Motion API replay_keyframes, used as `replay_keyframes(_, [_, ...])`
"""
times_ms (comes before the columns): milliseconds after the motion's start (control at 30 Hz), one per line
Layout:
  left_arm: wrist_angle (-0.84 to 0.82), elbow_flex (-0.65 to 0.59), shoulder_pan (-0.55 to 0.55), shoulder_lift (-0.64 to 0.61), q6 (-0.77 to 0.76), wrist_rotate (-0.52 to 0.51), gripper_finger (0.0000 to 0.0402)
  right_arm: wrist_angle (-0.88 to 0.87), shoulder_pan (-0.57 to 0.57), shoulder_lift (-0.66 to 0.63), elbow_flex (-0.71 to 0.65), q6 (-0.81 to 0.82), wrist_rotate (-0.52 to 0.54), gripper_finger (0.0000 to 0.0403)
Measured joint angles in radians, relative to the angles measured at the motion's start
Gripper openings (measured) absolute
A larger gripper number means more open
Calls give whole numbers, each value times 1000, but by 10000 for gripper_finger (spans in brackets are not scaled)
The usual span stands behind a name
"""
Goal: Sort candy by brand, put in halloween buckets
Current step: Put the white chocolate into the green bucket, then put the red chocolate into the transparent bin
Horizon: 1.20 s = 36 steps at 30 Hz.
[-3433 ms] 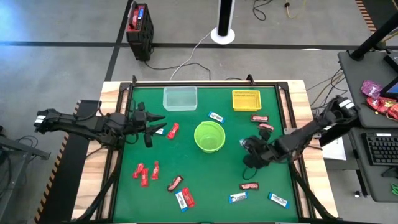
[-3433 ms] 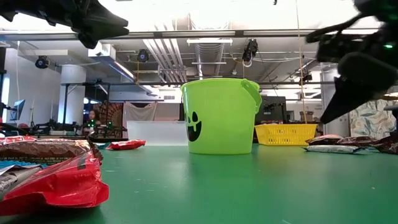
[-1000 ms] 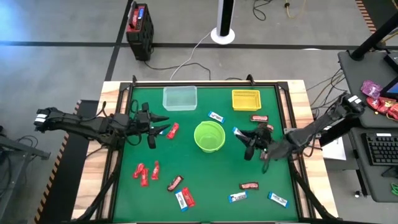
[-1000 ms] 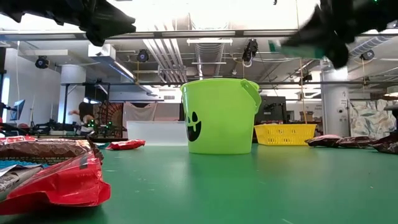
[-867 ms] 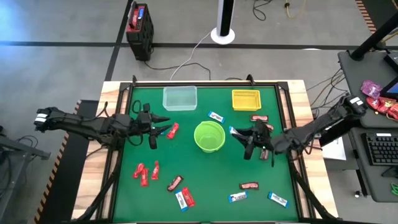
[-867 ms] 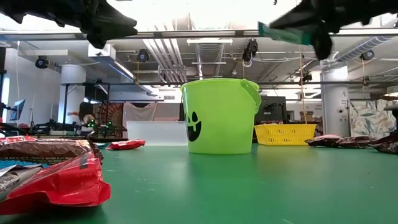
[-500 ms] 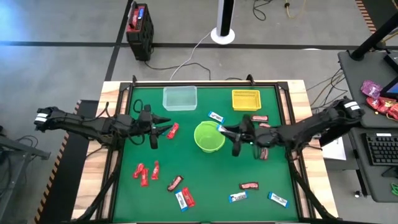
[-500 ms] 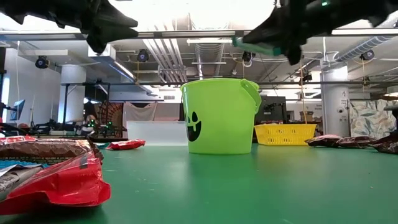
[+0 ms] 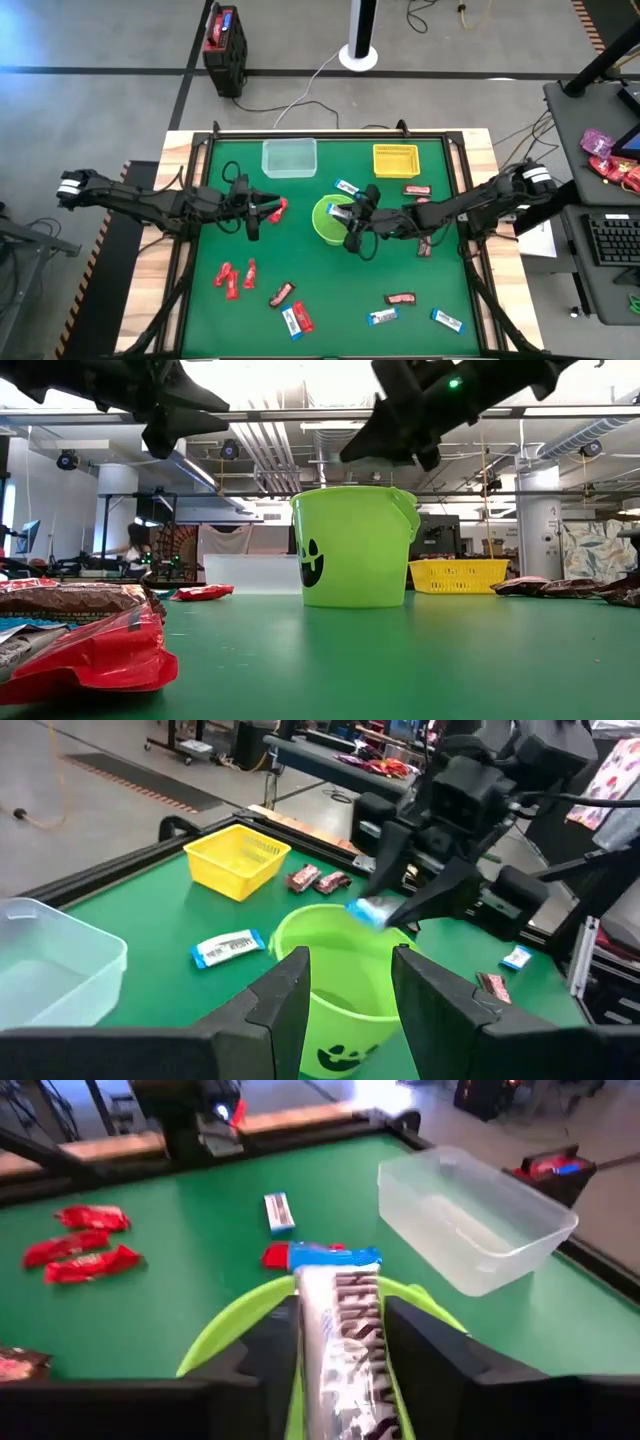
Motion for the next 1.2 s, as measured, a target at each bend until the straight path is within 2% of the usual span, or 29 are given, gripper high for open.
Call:
replay_keyframes(100, [7,0,-13,12,-11,1,128,-84,-3,24,41,15,0,183])
replay_keyframes(200, [12,0,-19,18,-24,1,128,-145,-3,40,85,18,0,196])
replay_keyframes(300, [8,1,-26,20,-41,14,128,-226,-2,36,135,3,0,199])
replay_keyframes(467, [-39,1,-27,37,-99,123,128,-450,2,-15,219,25,0,195])
replay_keyframes(567, [-59,1,-28,72,-131,152,128,-584,2,-50,246,62,1,194])
replay_keyframes(700, [-92,25,-29,137,-134,153,128,-649,3,-119,239,89,4,200])
replay_keyframes(867, [-266,110,-29,252,-117,150,128,-650,5,-215,162,140,14,213])
replay_keyframes(1000, [-321,141,-29,353,-109,96,128,-643,5,-258,103,179,72,222])
replay_keyframes(1200, [-380,174,-29,470,-121,-35,128,-642,5,-256,82,178,69,236])
